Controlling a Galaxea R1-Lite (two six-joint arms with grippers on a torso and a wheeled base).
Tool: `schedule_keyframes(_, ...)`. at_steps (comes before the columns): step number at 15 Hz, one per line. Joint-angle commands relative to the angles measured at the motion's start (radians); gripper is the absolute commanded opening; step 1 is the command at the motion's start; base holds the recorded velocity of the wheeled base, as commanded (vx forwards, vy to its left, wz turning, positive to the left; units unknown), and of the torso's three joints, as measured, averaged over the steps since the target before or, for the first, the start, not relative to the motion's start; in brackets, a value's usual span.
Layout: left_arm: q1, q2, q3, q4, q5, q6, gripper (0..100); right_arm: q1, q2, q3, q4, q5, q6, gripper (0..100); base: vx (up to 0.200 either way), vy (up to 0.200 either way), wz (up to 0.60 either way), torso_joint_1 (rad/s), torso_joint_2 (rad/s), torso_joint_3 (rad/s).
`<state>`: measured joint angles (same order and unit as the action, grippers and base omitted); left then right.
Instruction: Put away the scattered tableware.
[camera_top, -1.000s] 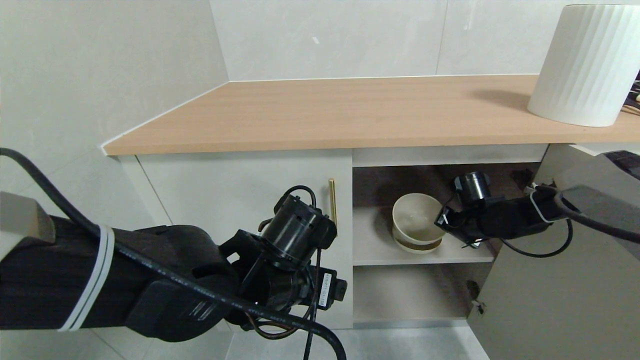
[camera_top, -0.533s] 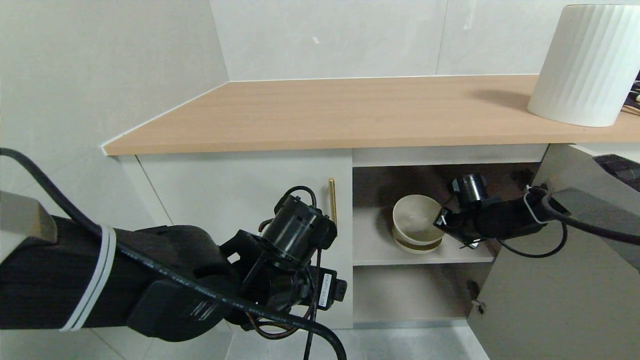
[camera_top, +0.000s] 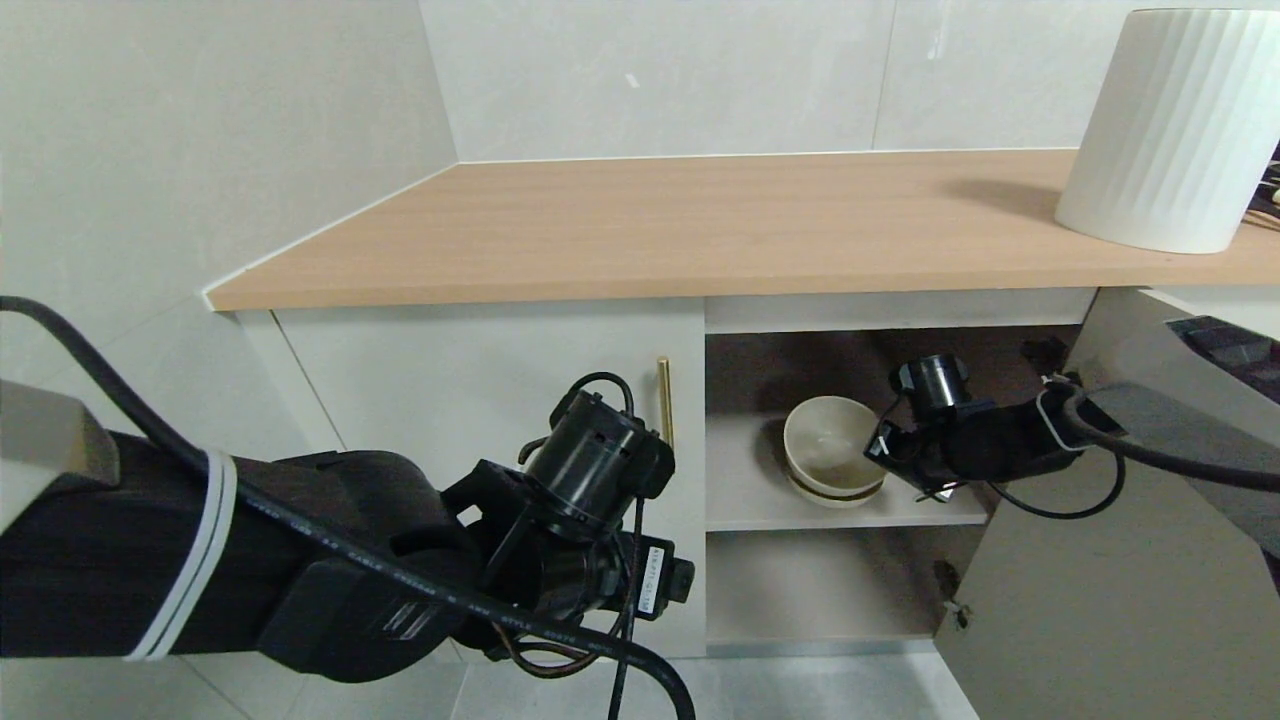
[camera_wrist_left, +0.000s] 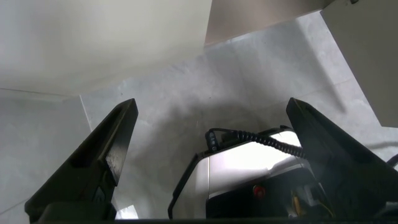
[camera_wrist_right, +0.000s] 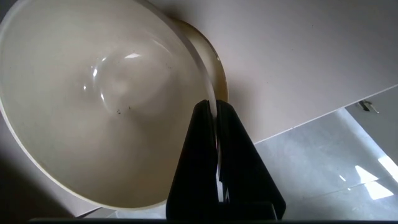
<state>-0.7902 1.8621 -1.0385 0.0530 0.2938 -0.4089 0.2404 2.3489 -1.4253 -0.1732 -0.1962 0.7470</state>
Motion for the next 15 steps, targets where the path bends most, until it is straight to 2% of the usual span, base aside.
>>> schedule_keyframes(1, 0.000, 0.000, 0.000, -0.002, 0.001, -0.001, 100, 0.002, 0.001, 0.000, 0.000, 0.000, 0.000, 0, 0.000, 0.000, 0.00, 0.000, 0.00, 0.000)
schedule_keyframes(4, 0.000, 0.000, 0.000, -0.002, 0.001, -0.001, 100, 0.002, 0.003, 0.000, 0.001, 0.000, -0.002, 0, 0.000, 0.000, 0.00, 0.000, 0.00, 0.000)
schedule_keyframes(5, 0.000, 0.000, 0.000, -0.002, 0.001, -0.001, 100, 0.000, 0.003, 0.000, 0.001, 0.000, -0.002, 100, 0.000, 0.000, 0.00, 0.000, 0.00, 0.000)
schedule_keyframes(15, 0.000, -0.004, 0.000, -0.002, 0.002, -0.001, 100, 0.007, -0.014, 0.014, 0.008, 0.000, -0.002, 100, 0.000, 0.000, 0.00, 0.000, 0.00, 0.000)
